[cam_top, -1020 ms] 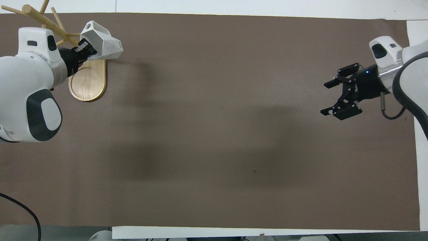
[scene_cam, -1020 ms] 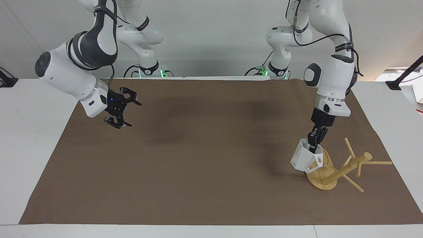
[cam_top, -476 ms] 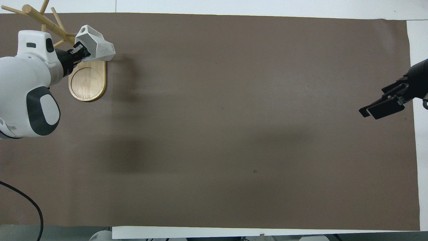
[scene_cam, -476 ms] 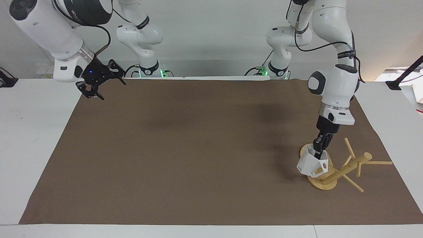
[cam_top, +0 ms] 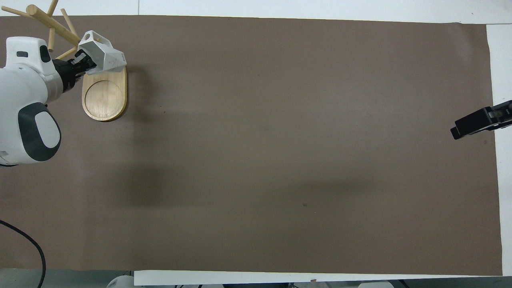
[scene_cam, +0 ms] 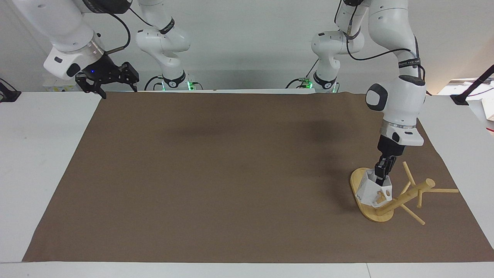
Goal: Hang cup on rack
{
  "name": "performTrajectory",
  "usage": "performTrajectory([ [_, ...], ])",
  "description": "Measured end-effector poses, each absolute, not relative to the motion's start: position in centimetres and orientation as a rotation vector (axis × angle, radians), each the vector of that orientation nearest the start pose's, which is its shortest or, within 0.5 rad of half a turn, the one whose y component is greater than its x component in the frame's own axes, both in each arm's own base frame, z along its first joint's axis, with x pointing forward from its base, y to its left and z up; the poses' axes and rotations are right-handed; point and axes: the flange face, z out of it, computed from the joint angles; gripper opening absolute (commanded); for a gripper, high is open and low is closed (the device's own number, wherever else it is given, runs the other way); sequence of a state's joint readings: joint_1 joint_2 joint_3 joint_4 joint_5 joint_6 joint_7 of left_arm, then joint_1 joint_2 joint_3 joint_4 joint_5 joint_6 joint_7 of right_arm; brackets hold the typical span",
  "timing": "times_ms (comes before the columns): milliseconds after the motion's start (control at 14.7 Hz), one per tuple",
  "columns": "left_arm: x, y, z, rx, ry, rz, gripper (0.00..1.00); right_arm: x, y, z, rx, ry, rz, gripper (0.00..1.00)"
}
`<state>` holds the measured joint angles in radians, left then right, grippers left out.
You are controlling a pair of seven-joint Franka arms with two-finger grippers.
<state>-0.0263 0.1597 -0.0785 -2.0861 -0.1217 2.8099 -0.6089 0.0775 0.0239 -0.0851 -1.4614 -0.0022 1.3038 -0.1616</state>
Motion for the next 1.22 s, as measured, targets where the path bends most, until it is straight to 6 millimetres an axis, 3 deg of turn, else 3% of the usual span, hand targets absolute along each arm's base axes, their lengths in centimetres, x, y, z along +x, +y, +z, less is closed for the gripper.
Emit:
performTrajectory([
  [136, 61.3, -4.5, 41.4, -3.138, -1.020, -0.854, 0.89, 53.2, 0.3, 64.2, -3.117, -0.164, 0.286, 1.00],
  [204, 61.5, -3.7, 41.6, -3.132, -1.005, -0.868, 1.00, 53.2, 0.1, 64.2, -3.118, -0.148, 0.288, 1.00],
  [340, 62.1, -2.7, 42.8, -3.125, -0.956, -0.913, 1.00, 53.1, -0.5, 64.1, -3.116, -0.129, 0.298, 1.00],
  [476, 62.1, -2.8, 42.6, -3.136, -0.932, -0.863, 1.00, 53.1, -0.4, 64.0, -3.114, -0.132, 0.309, 1.00],
  [680, 61.4, -3.0, 41.4, -3.172, -0.853, -0.574, 1.00, 52.9, -0.6, 63.7, -3.111, -0.124, 0.333, 1.00],
  [816, 60.1, -3.0, 41.7, -3.183, -0.711, -0.327, 1.00, 52.9, -1.2, 63.6, -3.108, -0.104, 0.337, 1.00],
  [952, 58.3, -2.4, 44.6, -3.186, -0.578, -0.193, 1.00, 52.9, -1.4, 63.5, -3.106, -0.098, 0.340, 1.00],
  [1224, 54.8, -0.5, 54.4, -3.129, -0.320, -0.165, 1.00, 52.9, -1.2, 63.1, -3.102, -0.103, 0.353, 1.00],
])
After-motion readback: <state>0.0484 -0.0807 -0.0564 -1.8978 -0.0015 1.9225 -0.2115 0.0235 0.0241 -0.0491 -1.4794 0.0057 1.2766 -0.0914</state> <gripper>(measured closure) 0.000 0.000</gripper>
